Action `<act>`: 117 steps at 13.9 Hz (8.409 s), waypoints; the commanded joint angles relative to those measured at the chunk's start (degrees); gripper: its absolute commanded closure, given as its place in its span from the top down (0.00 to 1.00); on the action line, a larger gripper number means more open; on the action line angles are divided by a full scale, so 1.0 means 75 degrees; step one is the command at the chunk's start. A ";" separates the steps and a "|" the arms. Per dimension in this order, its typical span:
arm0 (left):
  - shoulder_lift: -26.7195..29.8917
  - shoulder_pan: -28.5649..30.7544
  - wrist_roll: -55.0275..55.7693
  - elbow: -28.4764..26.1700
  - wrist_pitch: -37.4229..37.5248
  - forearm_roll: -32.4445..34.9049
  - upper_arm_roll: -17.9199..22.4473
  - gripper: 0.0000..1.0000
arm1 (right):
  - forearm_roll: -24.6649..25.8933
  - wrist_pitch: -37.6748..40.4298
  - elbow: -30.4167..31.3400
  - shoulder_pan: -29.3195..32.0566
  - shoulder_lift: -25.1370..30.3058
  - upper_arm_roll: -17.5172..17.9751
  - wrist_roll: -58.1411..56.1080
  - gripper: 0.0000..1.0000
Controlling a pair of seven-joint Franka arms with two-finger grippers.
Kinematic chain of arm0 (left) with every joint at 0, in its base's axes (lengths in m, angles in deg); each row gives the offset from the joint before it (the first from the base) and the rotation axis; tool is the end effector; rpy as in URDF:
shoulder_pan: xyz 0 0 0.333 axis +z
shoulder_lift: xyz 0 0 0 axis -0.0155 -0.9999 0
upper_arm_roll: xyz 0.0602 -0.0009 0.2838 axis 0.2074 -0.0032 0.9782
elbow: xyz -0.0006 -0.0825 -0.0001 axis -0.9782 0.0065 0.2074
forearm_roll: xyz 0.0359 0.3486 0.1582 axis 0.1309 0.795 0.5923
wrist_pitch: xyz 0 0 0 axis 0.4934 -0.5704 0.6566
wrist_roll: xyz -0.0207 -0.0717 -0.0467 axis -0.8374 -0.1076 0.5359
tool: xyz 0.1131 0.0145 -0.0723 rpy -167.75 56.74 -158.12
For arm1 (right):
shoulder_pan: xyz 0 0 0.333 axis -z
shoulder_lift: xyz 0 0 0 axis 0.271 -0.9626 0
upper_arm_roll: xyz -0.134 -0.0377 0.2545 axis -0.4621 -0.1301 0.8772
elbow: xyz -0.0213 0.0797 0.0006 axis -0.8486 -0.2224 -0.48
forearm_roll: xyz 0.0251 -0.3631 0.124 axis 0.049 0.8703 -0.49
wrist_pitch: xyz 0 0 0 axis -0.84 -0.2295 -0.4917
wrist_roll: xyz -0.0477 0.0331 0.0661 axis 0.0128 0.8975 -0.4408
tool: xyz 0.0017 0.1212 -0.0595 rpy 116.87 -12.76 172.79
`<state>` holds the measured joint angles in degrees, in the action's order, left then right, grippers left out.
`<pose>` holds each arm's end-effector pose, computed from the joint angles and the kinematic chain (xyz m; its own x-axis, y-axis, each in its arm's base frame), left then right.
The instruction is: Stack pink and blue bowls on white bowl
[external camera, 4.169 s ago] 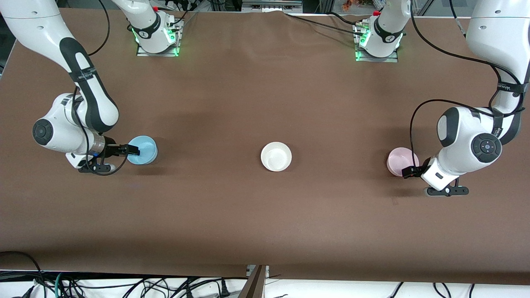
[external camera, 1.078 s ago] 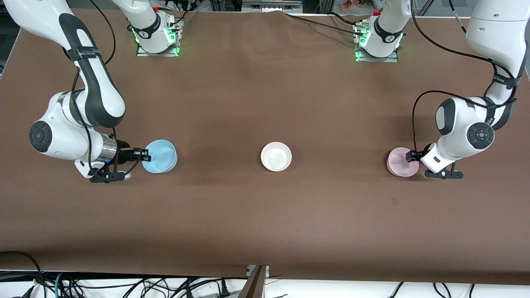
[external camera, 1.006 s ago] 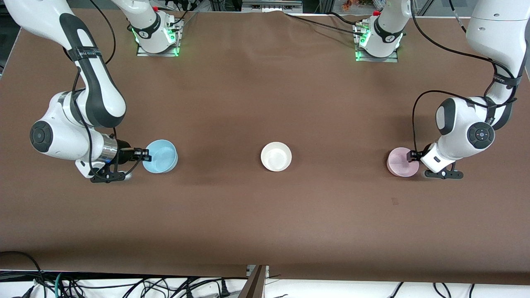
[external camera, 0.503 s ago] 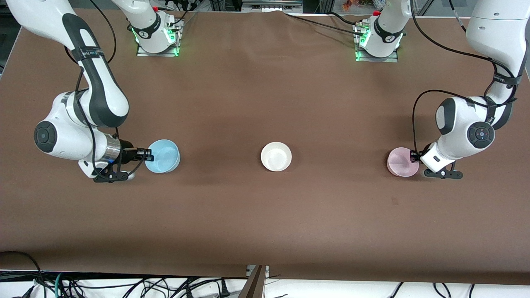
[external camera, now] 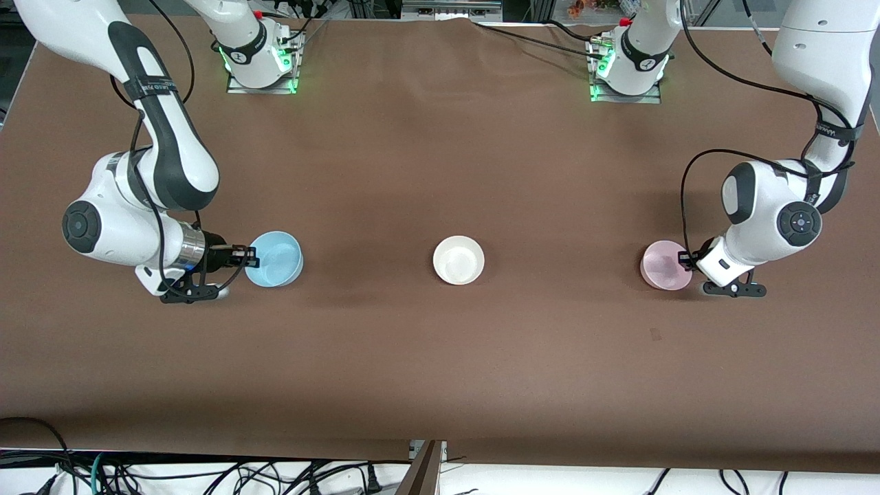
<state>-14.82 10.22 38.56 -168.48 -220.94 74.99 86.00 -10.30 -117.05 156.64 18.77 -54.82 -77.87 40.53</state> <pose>0.5731 0.0602 0.1665 0.9958 -0.0449 -0.0794 -0.0470 -0.9986 -0.0246 0.6176 0.0967 0.2590 0.9917 0.0660 -0.1106 0.0374 -0.9692 -0.2434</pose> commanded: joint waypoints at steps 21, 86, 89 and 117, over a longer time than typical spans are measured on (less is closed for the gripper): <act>0.0068 -0.1816 0.5304 0.1648 0.1157 -0.0897 -0.1677 0.00 | -0.0132 0.0050 -0.0143 -0.0031 -0.0044 0.0003 0.0337 0.00; 0.2679 -0.1210 0.3176 0.4581 0.6489 -0.0897 -0.0248 0.31 | -0.0472 -0.3653 -0.0999 -0.4390 -0.1883 0.0062 0.6854 0.00; 0.3698 -0.1432 0.2639 0.3539 0.6454 -0.0477 -0.0236 0.32 | -0.0472 -0.3653 -0.0999 -0.4414 -0.1942 0.0062 0.6854 0.00; 0.3244 -0.1479 0.0843 0.3734 0.6466 -0.0522 -0.0599 1.00 | 0.1612 0.2661 -0.2967 -0.1614 -0.0525 -0.0489 0.1054 1.00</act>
<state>10.46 -0.93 45.76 -142.39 -173.38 71.59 81.52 -0.69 -101.20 133.90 5.44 -61.50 -82.38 51.10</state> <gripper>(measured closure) 0.000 0.000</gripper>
